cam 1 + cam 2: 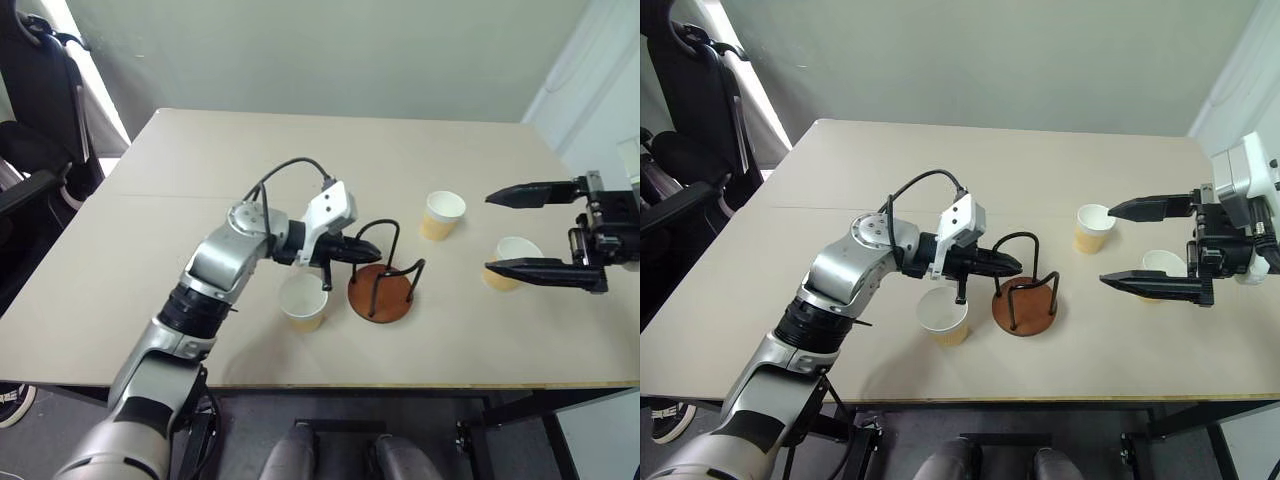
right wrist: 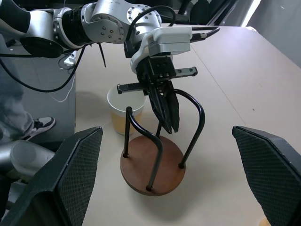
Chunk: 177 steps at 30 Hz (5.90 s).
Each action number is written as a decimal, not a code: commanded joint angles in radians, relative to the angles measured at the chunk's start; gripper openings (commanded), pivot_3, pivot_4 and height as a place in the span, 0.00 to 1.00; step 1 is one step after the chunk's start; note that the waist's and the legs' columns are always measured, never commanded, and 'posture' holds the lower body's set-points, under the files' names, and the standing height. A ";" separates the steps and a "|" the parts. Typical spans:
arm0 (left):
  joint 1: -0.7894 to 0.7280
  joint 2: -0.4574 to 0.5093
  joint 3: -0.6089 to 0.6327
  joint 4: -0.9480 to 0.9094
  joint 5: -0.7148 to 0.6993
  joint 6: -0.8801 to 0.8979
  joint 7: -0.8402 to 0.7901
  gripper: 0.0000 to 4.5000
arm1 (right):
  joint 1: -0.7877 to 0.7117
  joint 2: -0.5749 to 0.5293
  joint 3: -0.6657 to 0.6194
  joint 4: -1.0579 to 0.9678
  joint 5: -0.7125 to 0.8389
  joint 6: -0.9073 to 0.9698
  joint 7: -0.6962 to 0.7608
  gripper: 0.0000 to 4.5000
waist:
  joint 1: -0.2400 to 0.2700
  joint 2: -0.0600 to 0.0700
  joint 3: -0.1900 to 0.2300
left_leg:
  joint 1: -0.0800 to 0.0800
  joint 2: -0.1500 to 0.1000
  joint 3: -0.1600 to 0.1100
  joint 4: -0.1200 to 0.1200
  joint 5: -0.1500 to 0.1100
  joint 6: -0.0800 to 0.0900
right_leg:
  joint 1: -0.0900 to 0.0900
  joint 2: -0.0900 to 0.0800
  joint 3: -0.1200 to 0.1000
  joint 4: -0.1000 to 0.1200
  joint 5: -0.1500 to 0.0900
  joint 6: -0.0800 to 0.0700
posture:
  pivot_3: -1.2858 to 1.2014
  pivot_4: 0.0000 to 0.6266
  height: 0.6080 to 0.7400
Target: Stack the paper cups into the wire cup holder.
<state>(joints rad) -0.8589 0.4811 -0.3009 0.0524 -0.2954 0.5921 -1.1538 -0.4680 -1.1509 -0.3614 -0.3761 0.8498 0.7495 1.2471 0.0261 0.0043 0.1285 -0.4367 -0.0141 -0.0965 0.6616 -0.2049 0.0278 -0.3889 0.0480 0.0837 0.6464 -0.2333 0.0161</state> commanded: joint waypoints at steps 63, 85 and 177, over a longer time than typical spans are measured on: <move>0.378 0.634 0.659 -0.404 -0.405 0.068 -0.247 0.99 | -0.346 0.025 0.626 0.746 -0.843 -0.533 0.188 1.00 | -0.015 0.005 0.000 | -0.001 0.004 0.001 0.000 -0.006 -0.001 | -0.006 0.000 -0.001 0.000 0.003 -0.009 | 0.52 0.24 1.00; 0.548 0.651 0.781 -0.489 -0.536 0.095 -0.117 1.00 | -0.365 0.101 0.618 0.830 -0.920 -0.584 0.236 0.36 | -0.018 0.005 0.001 | 0.001 0.008 0.003 -0.016 -0.002 -0.009 | -0.013 0.001 -0.003 0.003 0.001 -0.021 | 0.52 0.24 1.00; 0.793 0.675 0.983 -0.639 -0.597 0.188 0.028 1.00 | -0.938 0.616 0.750 1.617 -1.245 -1.070 -0.041 0.01 | -0.030 0.003 0.000 | 0.002 0.014 0.003 -0.031 0.005 -0.028 | -0.027 0.005 -0.006 0.019 -0.003 -0.040 | 0.52 0.24 1.00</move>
<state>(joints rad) -0.0624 1.1423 0.6440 -0.5686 -0.8811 0.7840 -1.1280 -1.3657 -0.5140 0.4143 1.2622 -0.4150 -0.3028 1.1797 -0.0043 0.0076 0.1282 -0.4349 -0.0004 -0.0938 0.6308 -0.2001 -0.0001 -0.4162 0.0530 0.0772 0.6654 -0.2365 -0.0234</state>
